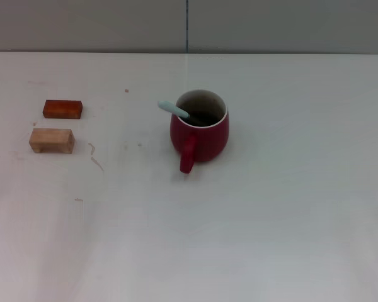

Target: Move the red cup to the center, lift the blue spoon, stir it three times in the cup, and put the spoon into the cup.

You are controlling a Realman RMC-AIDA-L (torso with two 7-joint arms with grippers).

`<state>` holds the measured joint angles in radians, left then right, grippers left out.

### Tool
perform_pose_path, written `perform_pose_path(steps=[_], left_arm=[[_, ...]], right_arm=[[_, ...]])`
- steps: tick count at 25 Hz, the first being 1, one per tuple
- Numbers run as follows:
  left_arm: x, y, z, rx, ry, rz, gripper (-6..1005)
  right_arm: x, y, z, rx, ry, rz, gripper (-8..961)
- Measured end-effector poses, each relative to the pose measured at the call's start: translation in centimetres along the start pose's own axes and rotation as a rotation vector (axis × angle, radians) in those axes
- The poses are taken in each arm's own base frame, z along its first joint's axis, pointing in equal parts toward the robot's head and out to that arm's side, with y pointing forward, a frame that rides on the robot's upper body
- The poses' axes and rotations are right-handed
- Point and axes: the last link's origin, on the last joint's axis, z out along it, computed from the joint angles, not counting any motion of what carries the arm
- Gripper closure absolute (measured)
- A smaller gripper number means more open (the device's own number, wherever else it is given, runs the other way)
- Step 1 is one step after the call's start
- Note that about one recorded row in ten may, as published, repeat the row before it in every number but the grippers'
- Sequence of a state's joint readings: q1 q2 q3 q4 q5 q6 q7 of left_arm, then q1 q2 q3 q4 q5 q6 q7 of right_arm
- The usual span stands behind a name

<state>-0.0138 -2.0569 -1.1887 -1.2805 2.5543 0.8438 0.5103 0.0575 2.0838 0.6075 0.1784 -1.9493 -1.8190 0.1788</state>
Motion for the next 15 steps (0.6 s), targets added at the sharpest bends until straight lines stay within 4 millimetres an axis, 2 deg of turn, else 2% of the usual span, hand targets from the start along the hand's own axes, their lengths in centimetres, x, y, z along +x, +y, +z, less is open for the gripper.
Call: perform_pose_path(steps=[1, 2, 3, 4, 6, 8, 9, 10, 11, 12, 15], left_arm=[[-1.0, -0.4, -0.5, 0.011, -0.017, -0.002, 150], [-3.4, -1.1, -1.8, 0.025, -0.062, 0.005, 150], [-3.4, -1.1, -1.8, 0.025, -0.062, 0.005, 150], [-4.9, -1.6, -2.7, 0.032, -0.091, 0.014, 150], [-6.7, -2.1, -3.8, 0.038, -0.130, 0.017, 150], [-7.4, -2.3, -4.3, 0.041, -0.147, 0.015, 150], [-9.7, -3.3, -5.6, 0.055, -0.214, -0.041, 150], [-10.7, -3.9, -6.2, 0.068, -0.246, -0.079, 150], [-10.7, -3.9, -6.2, 0.068, -0.246, -0.079, 150], [-11.9, -4.5, -6.8, 0.078, -0.286, -0.116, 150], [-12.9, -4.8, -7.2, 0.070, -0.322, -0.102, 150]], right_arm=[[-0.1, 0.0, 0.0, 0.003, -0.003, -0.001, 285], [-0.2, -0.1, 0.0, 0.004, -0.010, -0.002, 285], [-0.2, -0.1, 0.0, 0.004, -0.010, -0.002, 285], [-0.2, -0.1, 0.0, 0.004, -0.013, -0.003, 285], [-0.3, -0.1, 0.0, 0.006, -0.018, -0.003, 285], [-0.3, -0.1, 0.1, 0.007, -0.020, -0.003, 285], [-0.3, -0.1, 0.1, 0.007, -0.021, -0.003, 285], [-0.3, -0.1, 0.2, 0.006, -0.022, -0.002, 285], [-0.3, -0.1, 0.2, 0.006, -0.022, -0.002, 285], [-0.3, -0.1, 0.2, 0.006, -0.022, -0.002, 285], [-0.3, -0.1, 0.2, 0.007, -0.023, -0.002, 285]])
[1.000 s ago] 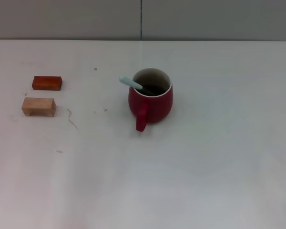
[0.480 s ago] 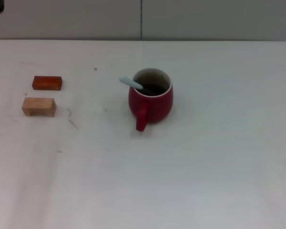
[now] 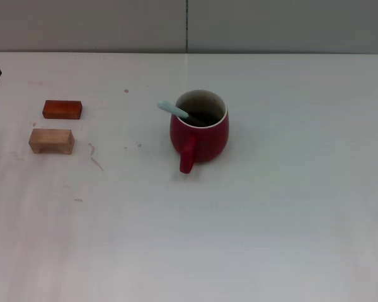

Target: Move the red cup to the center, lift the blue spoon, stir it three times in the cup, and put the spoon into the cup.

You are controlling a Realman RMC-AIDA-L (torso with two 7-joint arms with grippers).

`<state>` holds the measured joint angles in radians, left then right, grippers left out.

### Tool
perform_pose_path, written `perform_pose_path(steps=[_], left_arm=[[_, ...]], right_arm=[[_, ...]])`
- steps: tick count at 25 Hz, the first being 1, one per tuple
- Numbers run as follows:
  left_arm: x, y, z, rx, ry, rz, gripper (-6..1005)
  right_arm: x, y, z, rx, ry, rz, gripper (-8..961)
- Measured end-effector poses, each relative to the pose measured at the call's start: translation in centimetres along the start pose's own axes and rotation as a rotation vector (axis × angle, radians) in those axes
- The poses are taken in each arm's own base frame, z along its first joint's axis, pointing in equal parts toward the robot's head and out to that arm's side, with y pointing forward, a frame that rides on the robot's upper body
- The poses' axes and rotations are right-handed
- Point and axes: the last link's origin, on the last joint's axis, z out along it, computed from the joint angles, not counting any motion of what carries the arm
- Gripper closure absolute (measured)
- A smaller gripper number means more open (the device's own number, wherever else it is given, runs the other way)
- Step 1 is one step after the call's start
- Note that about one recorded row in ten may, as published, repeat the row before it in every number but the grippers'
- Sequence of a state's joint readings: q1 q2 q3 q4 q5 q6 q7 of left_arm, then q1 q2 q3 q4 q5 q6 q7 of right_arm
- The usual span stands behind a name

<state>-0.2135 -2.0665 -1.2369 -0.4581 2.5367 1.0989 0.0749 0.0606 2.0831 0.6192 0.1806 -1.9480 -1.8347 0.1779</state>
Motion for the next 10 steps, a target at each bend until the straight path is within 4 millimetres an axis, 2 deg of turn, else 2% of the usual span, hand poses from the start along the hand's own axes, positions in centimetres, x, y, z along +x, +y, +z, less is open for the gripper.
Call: perform_pose_path(steps=[10], left_arm=[[-0.65, -0.16, -0.06, -0.011, -0.025, 0.034, 150]], right_arm=[[-0.08, -0.24, -0.11, 0.012, -0.002, -0.006, 285]])
